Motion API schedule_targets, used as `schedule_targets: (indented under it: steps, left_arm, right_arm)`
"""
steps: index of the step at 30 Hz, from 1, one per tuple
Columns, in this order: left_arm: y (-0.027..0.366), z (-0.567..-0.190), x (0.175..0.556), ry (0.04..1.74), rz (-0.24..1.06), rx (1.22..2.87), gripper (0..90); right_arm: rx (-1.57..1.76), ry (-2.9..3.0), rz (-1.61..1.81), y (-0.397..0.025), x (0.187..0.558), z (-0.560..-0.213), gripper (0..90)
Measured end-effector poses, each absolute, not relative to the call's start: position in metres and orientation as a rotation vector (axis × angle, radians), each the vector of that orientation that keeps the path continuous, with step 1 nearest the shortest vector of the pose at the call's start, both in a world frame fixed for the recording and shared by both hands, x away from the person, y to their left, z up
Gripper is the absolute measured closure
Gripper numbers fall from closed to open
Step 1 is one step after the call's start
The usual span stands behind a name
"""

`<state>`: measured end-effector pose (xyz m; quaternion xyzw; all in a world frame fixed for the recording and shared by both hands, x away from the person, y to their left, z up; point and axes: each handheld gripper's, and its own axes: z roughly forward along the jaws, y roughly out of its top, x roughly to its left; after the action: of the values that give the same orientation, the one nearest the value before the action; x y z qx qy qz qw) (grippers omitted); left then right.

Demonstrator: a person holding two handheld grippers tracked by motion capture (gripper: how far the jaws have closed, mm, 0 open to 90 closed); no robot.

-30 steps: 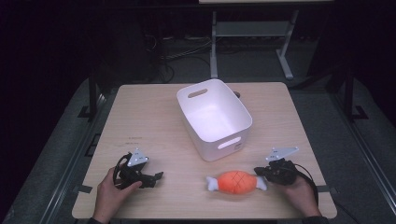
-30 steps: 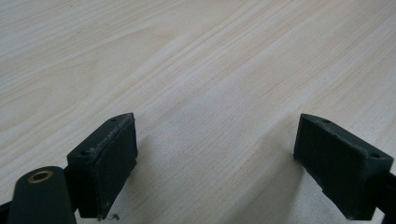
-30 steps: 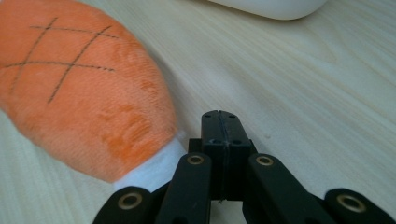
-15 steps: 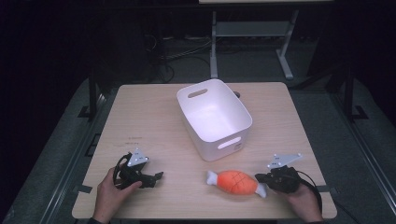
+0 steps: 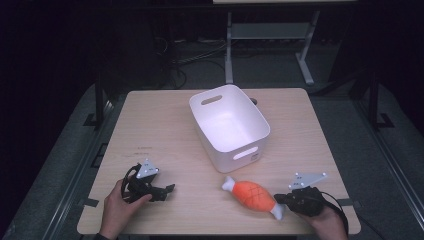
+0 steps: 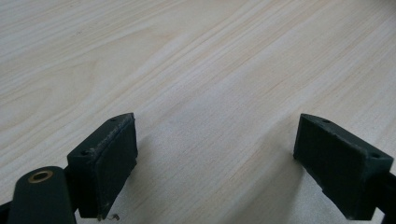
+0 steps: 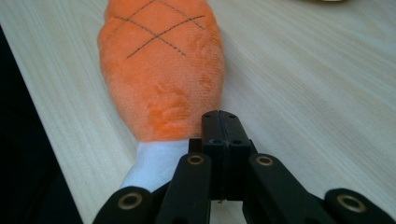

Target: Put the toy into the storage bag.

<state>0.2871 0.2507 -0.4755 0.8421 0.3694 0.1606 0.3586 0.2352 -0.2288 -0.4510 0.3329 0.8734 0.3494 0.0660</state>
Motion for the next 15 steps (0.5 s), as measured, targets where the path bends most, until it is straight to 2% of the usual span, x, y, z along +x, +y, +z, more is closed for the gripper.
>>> schedule_targets:
  steps: [5, 8, 9, 14, 15]
  left_arm:
    - [0.251, -0.476, 0.287, 0.953, 0.414, 2.172, 12.6]
    - [0.251, -0.476, 0.287, 0.953, 0.414, 2.172, 12.6]
    - [0.251, -0.476, 0.287, 0.953, 0.414, 2.172, 12.6]
    - [0.251, -0.476, 0.287, 0.953, 0.414, 2.172, 12.6]
    - [0.251, -0.476, 0.287, 0.953, 0.414, 2.172, 12.6]
  right_arm:
    - [1.007, 2.631, 1.058, -0.228, 0.233, -0.451, 89.6]
    - [1.018, 2.614, 1.065, -0.23, 0.234, -0.45, 86.5]
    - [1.042, 2.604, 1.065, -0.233, 0.235, -0.45, 81.4]
    - [1.1, 2.561, 1.105, -0.243, 0.242, -0.448, 67.0]
    - [1.1, 2.561, 1.105, -0.243, 0.242, -0.448, 67.0]
